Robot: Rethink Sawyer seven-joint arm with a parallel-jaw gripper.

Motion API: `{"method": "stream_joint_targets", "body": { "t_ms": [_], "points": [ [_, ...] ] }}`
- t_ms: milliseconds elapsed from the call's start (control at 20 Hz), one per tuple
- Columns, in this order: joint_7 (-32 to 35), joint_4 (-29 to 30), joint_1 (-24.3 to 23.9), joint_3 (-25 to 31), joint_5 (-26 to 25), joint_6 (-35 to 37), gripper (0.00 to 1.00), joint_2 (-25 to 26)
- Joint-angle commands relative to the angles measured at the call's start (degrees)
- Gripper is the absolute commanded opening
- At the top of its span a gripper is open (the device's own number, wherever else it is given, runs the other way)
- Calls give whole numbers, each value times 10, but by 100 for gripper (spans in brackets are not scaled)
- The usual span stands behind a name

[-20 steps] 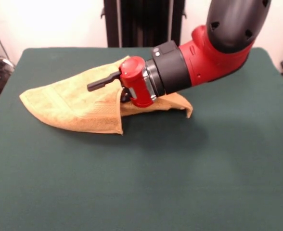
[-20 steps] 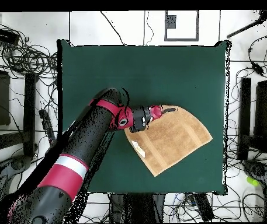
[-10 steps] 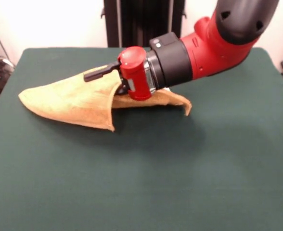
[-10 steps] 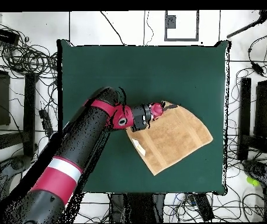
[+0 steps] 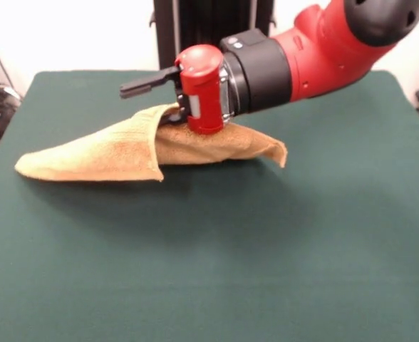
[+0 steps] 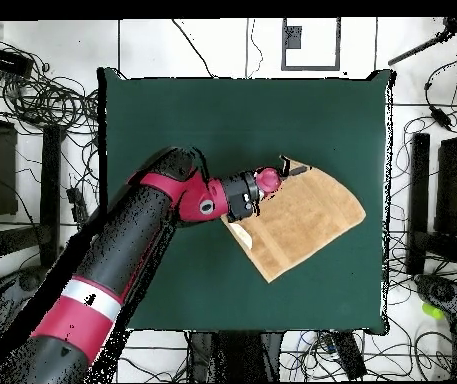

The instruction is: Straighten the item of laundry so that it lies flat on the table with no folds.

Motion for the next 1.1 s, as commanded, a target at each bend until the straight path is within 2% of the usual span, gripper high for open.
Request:
{"method": "stream_joint_targets", "body": {
  "t_ms": [50, 600, 750, 800, 900, 1100],
  "points": [
    [254, -3, 25, -12, -27, -75, 100, 7],
    [241, -10, 24, -11, -24, -67, 100, 6],
    [279, -14, 27, -20, -33, -78, 100, 16],
    [322, -17, 31, -32, -45, -92, 100, 26],
    [466, -24, 44, -68, -83, -127, 100, 58],
    [703, -35, 63, -121, -157, -146, 100, 113]
  ]
}}
